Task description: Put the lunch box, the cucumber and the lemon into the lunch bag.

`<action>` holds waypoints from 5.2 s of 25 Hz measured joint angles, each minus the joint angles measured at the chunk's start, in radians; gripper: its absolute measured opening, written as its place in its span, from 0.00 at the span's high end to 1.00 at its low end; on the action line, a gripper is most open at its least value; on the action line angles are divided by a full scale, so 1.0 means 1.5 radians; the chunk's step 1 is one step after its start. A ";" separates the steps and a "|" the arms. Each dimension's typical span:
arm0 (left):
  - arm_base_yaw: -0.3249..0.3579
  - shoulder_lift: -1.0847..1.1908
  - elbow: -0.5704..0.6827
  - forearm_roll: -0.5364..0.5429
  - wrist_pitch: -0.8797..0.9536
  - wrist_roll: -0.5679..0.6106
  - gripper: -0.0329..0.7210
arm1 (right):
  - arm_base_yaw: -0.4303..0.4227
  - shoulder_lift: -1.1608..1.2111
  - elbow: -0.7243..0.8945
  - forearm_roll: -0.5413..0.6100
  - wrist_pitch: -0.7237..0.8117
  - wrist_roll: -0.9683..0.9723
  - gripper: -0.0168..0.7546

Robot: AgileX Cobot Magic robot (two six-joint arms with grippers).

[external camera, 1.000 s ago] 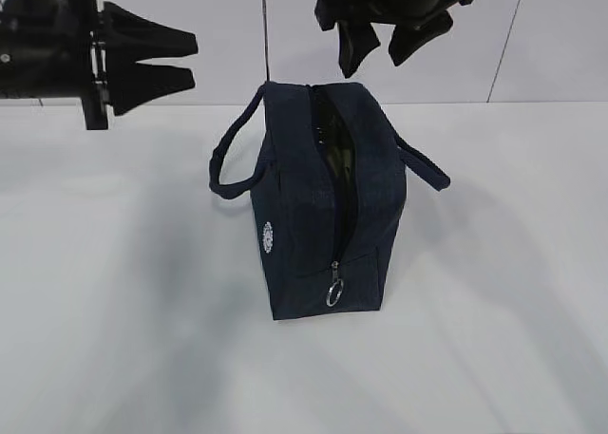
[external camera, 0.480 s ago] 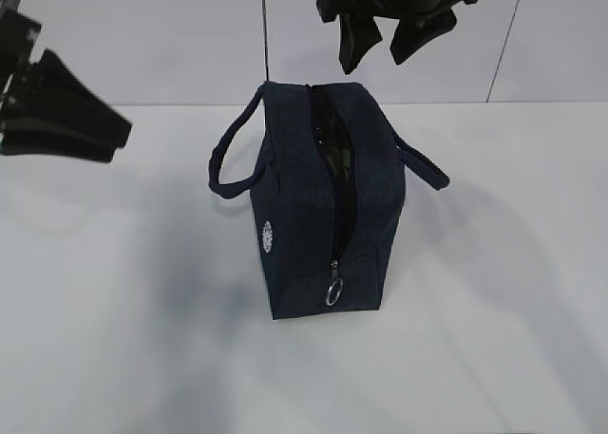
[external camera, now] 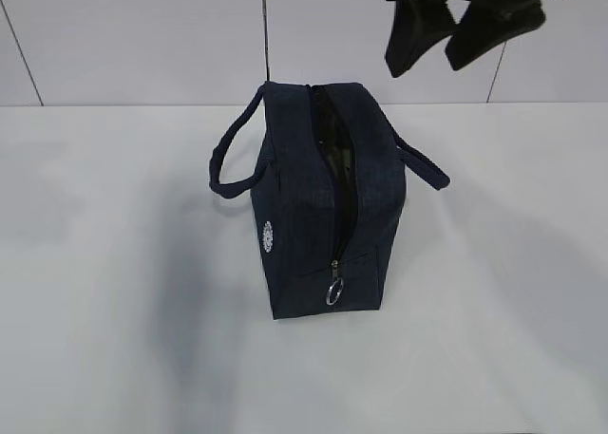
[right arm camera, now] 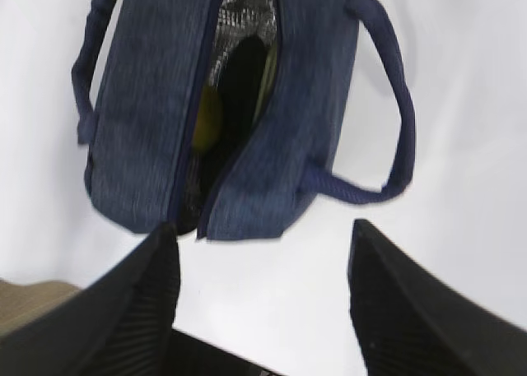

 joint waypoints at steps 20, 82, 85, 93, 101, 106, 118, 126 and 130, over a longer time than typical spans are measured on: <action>0.000 -0.266 0.000 -0.016 0.021 -0.035 0.68 | 0.000 -0.461 0.664 0.011 -0.468 -0.114 0.40; 0.000 -0.301 0.000 -0.077 0.026 -0.035 0.68 | 0.000 0.178 0.916 -0.315 -1.596 0.114 0.41; 0.000 -0.301 0.000 -0.080 0.026 -0.035 0.68 | 0.000 0.191 0.902 -0.312 -1.596 0.113 0.41; 0.000 -0.301 0.000 -0.082 0.026 -0.035 0.68 | 0.000 0.208 0.885 -0.324 -1.596 0.113 0.41; 0.000 -0.301 0.000 -0.082 0.026 -0.035 0.68 | 0.000 0.209 0.859 -0.330 -1.596 0.113 0.41; 0.000 -0.301 0.000 -0.082 0.025 -0.035 0.68 | 0.000 0.209 0.857 -0.338 -1.593 0.113 0.41; 0.000 -0.301 0.000 -0.083 0.016 -0.035 0.68 | 0.000 0.209 0.843 -0.347 -1.563 0.114 0.41; 0.000 -0.301 0.000 -0.083 0.016 -0.035 0.68 | 0.000 0.191 0.843 -0.321 -1.480 0.114 0.41; 0.000 -0.301 0.000 -0.083 0.006 -0.035 0.68 | 0.000 0.186 0.839 -0.329 -1.463 0.115 0.41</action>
